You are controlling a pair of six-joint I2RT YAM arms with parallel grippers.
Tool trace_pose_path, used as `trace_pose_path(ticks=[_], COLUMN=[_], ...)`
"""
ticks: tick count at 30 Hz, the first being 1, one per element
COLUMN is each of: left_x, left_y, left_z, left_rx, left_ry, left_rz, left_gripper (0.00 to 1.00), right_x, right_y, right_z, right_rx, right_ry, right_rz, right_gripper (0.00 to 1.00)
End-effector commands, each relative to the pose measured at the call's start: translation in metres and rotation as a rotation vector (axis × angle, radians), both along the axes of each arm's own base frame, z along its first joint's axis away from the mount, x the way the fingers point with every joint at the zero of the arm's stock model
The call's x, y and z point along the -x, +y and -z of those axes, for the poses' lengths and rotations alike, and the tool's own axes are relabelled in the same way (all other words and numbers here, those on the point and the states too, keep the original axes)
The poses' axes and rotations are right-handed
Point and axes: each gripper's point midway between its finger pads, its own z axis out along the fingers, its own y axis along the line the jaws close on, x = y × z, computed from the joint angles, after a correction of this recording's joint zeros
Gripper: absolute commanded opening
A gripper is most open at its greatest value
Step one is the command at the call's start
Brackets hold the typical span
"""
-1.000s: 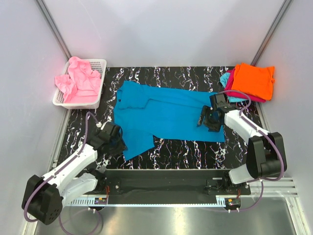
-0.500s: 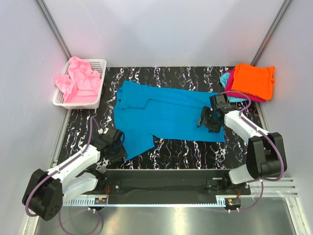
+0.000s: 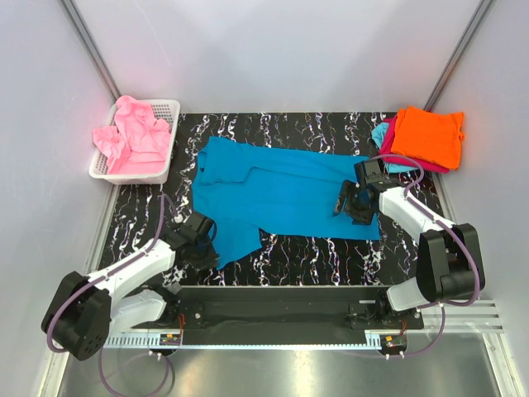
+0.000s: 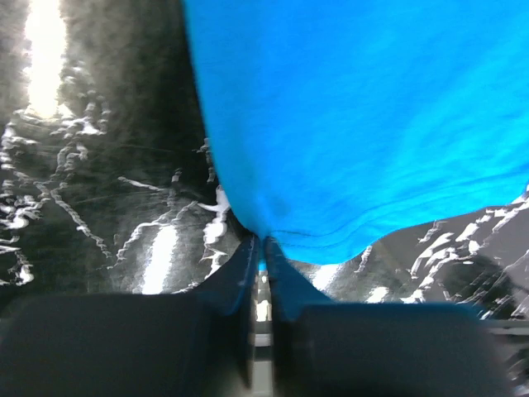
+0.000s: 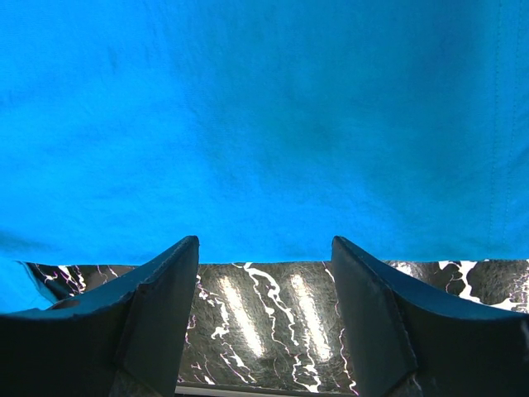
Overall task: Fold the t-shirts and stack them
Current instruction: Fold the tshirt
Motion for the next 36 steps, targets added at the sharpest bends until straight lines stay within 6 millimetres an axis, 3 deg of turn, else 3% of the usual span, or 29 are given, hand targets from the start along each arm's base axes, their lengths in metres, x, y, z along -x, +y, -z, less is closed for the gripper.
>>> trace_pose_path(ticks=[1, 6, 11, 15, 22, 29, 31, 36], left_x=[0.007, 0.005, -0.002, -0.010, -0.021, -0.030, -0.031, -0.032], left_y=[0.001, 0.000, 0.002, 0.008, 0.006, 0.008, 0.008, 0.006], left_z=[0.006, 0.001, -0.023, -0.044, -0.061, -0.065, -0.063, -0.057], left_rx=[-0.018, -0.013, -0.009, -0.027, -0.028, -0.063, -0.073, -0.068], left_ry=[0.023, -0.003, -0.077, -0.142, -0.193, -0.208, -0.202, -0.198], left_rz=[0.022, 0.034, 0.026, 0.008, 0.008, 0.013, 0.015, 0.028], left_gripper=[0.00, 0.00, 0.00, 0.00, 0.00, 0.00, 0.00, 0.00], right_x=[-0.006, -0.005, -0.002, 0.002, 0.020, 0.041, 0.040, 0.050], right_y=[0.002, -0.003, -0.028, -0.028, -0.034, -0.080, -0.092, -0.103], right_z=[-0.010, -0.007, -0.011, -0.012, 0.020, 0.035, 0.027, 0.024], right_rx=[-0.002, 0.022, 0.095, 0.014, 0.071, 0.088, 0.099, 0.068], right_ry=[-0.041, -0.039, -0.107, -0.175, -0.017, 0.052, 0.018, 0.003], right_rz=[-0.002, 0.020, 0.194, 0.331, 0.392, 0.566, 0.589, 0.651], right_gripper=[0.72, 0.73, 0.80, 0.80, 0.71, 0.72, 0.72, 0.68])
